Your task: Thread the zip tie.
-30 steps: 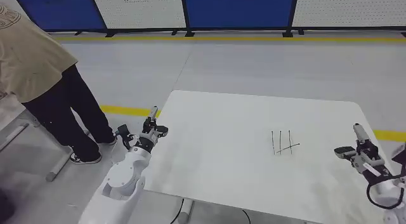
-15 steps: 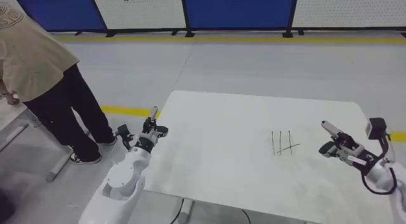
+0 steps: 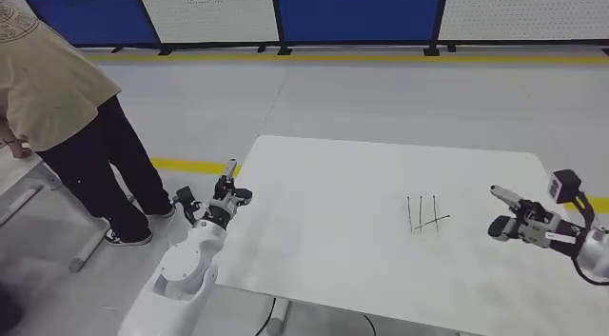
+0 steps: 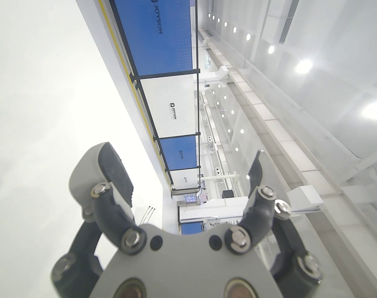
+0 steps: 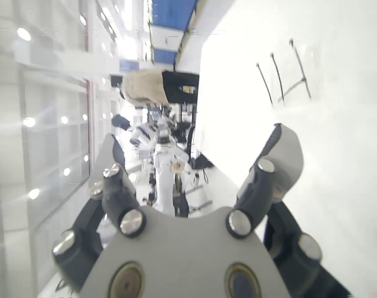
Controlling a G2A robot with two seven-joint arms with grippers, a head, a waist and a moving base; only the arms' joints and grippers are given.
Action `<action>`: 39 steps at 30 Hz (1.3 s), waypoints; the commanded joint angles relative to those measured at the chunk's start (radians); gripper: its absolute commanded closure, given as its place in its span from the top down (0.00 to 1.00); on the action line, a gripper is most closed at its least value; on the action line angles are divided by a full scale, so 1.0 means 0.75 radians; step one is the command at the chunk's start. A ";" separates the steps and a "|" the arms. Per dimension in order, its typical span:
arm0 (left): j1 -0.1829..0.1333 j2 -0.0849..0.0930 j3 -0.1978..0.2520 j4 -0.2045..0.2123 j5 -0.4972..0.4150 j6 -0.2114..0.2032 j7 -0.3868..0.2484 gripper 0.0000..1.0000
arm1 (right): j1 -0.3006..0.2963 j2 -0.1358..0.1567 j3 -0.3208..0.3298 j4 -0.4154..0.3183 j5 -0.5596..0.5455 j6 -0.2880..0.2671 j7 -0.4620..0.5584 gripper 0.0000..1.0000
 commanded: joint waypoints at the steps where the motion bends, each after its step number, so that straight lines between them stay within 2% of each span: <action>1: 0.000 0.000 0.000 0.000 0.000 0.000 0.000 1.00 | 0.086 0.010 -0.049 0.088 -0.031 -0.023 0.124 1.00; 4: 0.000 0.000 0.000 0.000 0.000 0.000 0.000 1.00 | 0.180 0.023 -0.170 0.211 -0.006 -0.025 0.124 1.00; 8: 0.000 0.000 0.000 0.000 0.000 0.000 0.000 1.00 | 0.321 0.033 -0.326 0.420 -0.019 -0.065 0.124 1.00; 12: 0.000 0.000 0.000 0.000 0.000 0.000 0.000 1.00 | 0.448 0.016 -0.454 0.629 -0.061 -0.118 0.102 1.00; 14: 0.000 0.000 0.000 0.000 0.000 0.000 0.000 1.00 | 0.488 0.005 -0.510 0.698 -0.081 -0.146 0.100 1.00; 17: 0.000 0.000 0.000 0.000 0.000 0.000 0.000 1.00 | 0.553 -0.014 -0.594 0.802 -0.141 -0.229 0.055 1.00; 18: 0.000 0.000 0.000 0.000 0.000 0.000 0.000 1.00 | 0.564 -0.018 -0.605 0.822 -0.143 -0.250 0.051 1.00; 30: 0.000 0.000 0.000 0.000 0.000 0.000 0.000 1.00 | 0.564 -0.018 -0.605 0.822 -0.143 -0.250 0.051 1.00; 31: 0.000 0.000 0.000 0.000 0.000 0.000 0.000 1.00 | 0.565 -0.017 -0.618 0.795 -0.177 -0.299 0.046 1.00; 32: 0.000 0.000 0.000 0.000 0.000 0.000 0.000 1.00 | 0.549 -0.016 -0.634 0.795 -0.218 -0.411 0.028 1.00; 36: 0.000 0.000 0.000 0.000 0.000 0.000 0.000 1.00 | 0.574 -0.004 -0.612 0.842 -0.184 -0.616 0.120 1.00; 39: 0.000 0.000 0.000 0.000 0.000 0.000 0.000 1.00 | 0.584 0.009 -0.642 0.848 -0.167 -0.763 0.124 1.00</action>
